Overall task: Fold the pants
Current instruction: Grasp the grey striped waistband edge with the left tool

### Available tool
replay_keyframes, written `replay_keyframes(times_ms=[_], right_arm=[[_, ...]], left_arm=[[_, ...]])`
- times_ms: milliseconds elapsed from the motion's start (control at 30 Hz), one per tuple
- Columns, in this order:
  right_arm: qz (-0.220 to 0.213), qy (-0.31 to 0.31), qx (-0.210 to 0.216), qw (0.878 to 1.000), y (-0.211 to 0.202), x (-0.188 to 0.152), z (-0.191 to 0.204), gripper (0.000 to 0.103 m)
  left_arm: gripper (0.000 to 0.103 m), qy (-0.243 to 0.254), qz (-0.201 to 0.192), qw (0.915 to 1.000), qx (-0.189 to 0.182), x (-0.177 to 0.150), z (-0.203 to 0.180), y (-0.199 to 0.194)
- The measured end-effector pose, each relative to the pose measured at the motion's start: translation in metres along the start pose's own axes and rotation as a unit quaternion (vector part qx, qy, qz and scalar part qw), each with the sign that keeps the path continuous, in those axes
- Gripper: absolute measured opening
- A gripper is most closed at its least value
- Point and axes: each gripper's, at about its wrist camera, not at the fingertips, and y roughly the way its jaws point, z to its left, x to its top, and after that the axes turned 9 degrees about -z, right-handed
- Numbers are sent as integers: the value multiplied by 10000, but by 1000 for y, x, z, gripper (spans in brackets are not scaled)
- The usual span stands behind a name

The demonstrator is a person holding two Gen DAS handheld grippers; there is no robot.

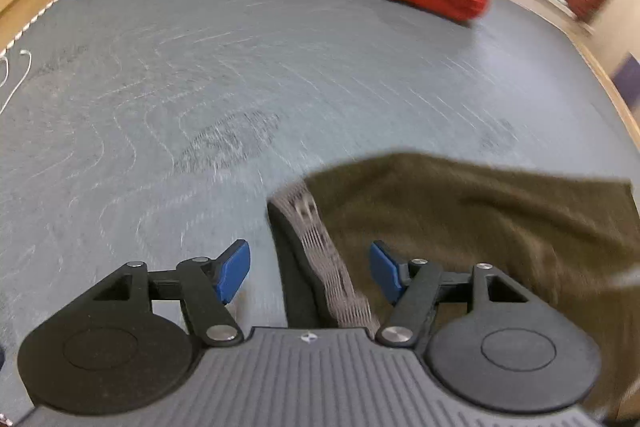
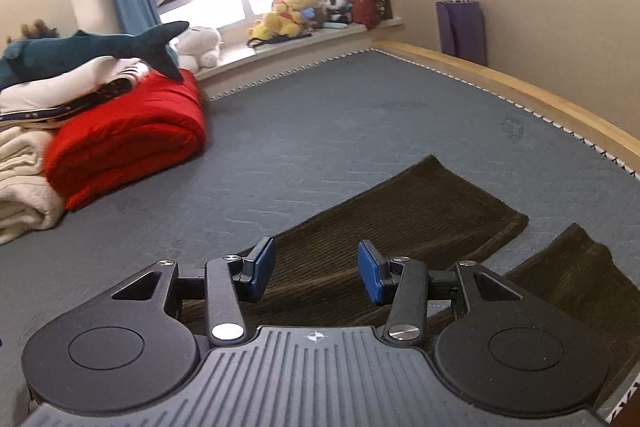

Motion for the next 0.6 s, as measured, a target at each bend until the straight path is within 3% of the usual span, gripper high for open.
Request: replay_keyframes(times_ms=[133, 233, 267, 367, 500, 600], right_arm=[[62, 346, 114, 9993, -14, -14, -15, 48], [127, 772, 182, 9968, -23, -27, -30, 48], [174, 878, 190, 9958, -25, -30, -33, 48], [231, 1018, 253, 9942, -32, -38, -39, 48], [110, 896, 291, 9955, -40, -39, -43, 48], [104, 849, 225, 9961, -43, -40, -49, 48]], left_arm=[[76, 211, 211, 9990, -326, -63, -8, -16], [79, 162, 511, 9983, -222, -109, -13, -11], [78, 44, 747, 9971, -102, -112, -12, -3], [86, -96, 253, 9996, -53, -113, -14, -3], [86, 77, 911, 9956, 225, -127, -15, 26], [86, 39, 1019, 9948, 72, -129, -14, 35]])
